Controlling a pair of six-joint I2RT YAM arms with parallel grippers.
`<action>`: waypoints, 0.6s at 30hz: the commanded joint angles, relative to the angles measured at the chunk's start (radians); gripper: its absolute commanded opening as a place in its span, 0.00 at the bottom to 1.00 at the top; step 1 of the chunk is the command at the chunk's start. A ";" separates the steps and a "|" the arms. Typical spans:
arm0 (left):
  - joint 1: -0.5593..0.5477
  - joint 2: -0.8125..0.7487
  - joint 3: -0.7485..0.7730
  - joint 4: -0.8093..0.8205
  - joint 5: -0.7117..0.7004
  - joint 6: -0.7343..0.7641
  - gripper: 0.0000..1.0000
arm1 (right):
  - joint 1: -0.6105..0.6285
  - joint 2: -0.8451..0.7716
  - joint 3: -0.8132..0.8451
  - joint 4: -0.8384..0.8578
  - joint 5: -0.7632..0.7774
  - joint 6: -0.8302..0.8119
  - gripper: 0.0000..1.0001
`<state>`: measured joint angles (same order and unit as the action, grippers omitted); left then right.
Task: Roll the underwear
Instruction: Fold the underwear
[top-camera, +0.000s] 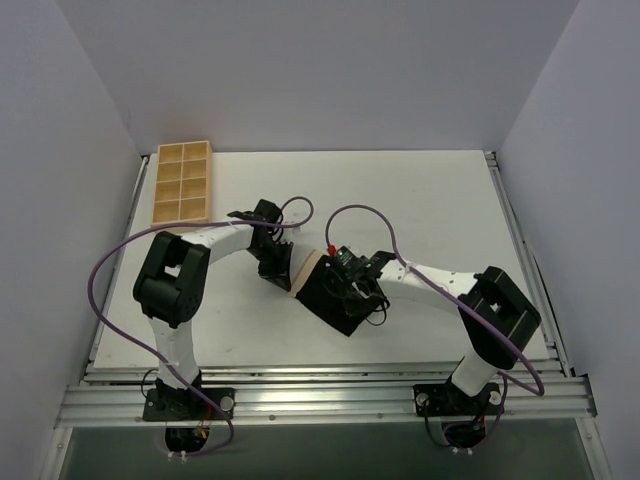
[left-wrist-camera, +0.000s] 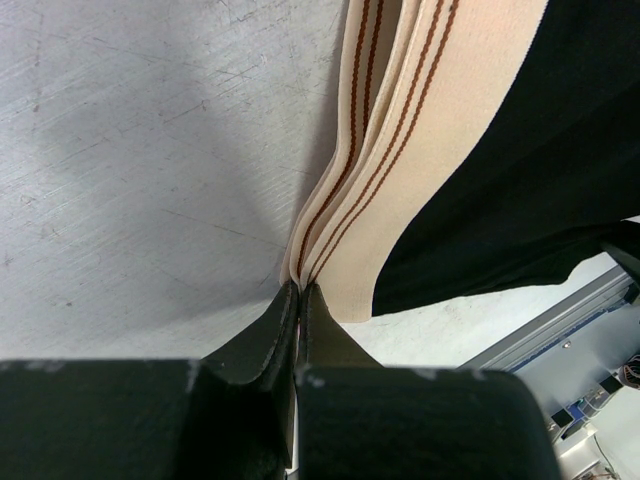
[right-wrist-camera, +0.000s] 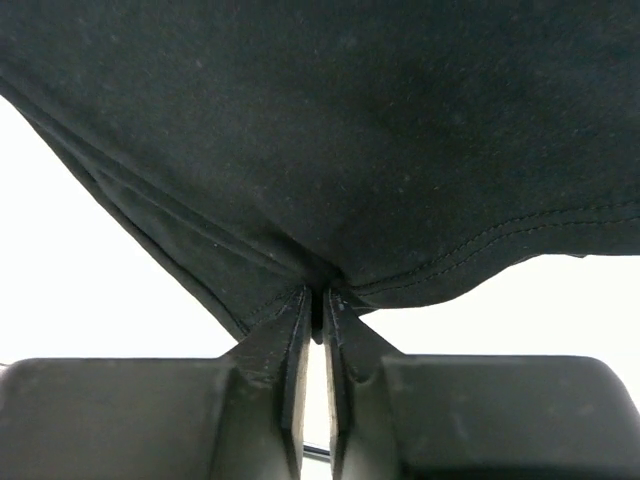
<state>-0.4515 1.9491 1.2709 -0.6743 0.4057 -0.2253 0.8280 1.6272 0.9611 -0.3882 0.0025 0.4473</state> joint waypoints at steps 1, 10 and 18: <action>0.002 0.042 -0.005 -0.002 -0.044 0.024 0.02 | -0.009 -0.033 0.033 -0.044 0.008 0.005 0.00; 0.002 0.048 -0.007 -0.004 -0.050 0.023 0.02 | -0.012 -0.032 0.053 -0.075 0.008 0.005 0.00; 0.002 0.057 0.013 -0.011 -0.045 0.023 0.02 | -0.013 -0.004 0.107 -0.126 0.008 -0.024 0.03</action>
<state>-0.4500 1.9572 1.2789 -0.6807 0.4118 -0.2256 0.8234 1.6268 1.0351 -0.4465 0.0025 0.4400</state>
